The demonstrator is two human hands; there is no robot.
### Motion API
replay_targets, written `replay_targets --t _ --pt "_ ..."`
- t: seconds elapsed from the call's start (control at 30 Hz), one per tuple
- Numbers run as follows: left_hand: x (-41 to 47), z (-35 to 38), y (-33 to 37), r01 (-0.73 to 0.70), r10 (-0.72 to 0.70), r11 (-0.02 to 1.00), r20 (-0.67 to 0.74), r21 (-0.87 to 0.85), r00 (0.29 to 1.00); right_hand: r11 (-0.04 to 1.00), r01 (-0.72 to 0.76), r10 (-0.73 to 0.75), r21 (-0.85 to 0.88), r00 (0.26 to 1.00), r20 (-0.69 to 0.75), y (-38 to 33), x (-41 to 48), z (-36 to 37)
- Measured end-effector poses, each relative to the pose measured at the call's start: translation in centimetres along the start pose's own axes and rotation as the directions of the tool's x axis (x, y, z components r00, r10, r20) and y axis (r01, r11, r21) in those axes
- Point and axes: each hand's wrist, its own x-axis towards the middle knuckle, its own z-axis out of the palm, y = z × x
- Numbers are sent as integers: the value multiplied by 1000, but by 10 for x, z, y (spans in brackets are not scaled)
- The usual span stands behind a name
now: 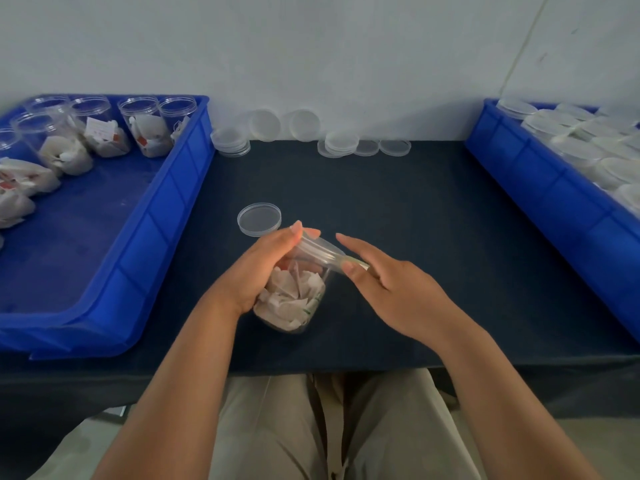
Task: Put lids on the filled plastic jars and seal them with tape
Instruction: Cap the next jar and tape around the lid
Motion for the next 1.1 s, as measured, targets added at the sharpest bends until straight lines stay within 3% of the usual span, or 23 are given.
replay_targets --t 0.1,0.23,0.37,0.47,0.67,0.8,0.93,1.1 --pt "5 -2 -2 7 -6 998 10 -70 1000 1000 1 -1 -24 1000 -6 -4 2 -2" --pt "1 -2 0 -6 6 996 2 85 1000 997 -48 41 -67 994 -98 -9 -1 7" --pt "-5 4 1 -124 182 931 -141 345 973 993 -93 79 -70 980 -183 -18 -5 20" --pt "-14 10 -1 -199 356 868 -290 455 888 989 -111 90 -100 977 -191 -24 -5 22" --pt "-22 39 -2 87 206 701 -317 708 926 967 -118 71 -225 976 -205 -27 -11 24" --pt "-20 33 -3 50 191 780 -313 623 930 994 -107 105 -16 988 -117 -16 -10 14" --pt "-17 17 -7 -38 165 923 -304 384 938 986 -45 46 163 999 -6 -4 -12 -2" --pt "-15 6 -16 -84 102 990 -171 112 980 998 15 -15 60 1000 -4 3 -1 -5"
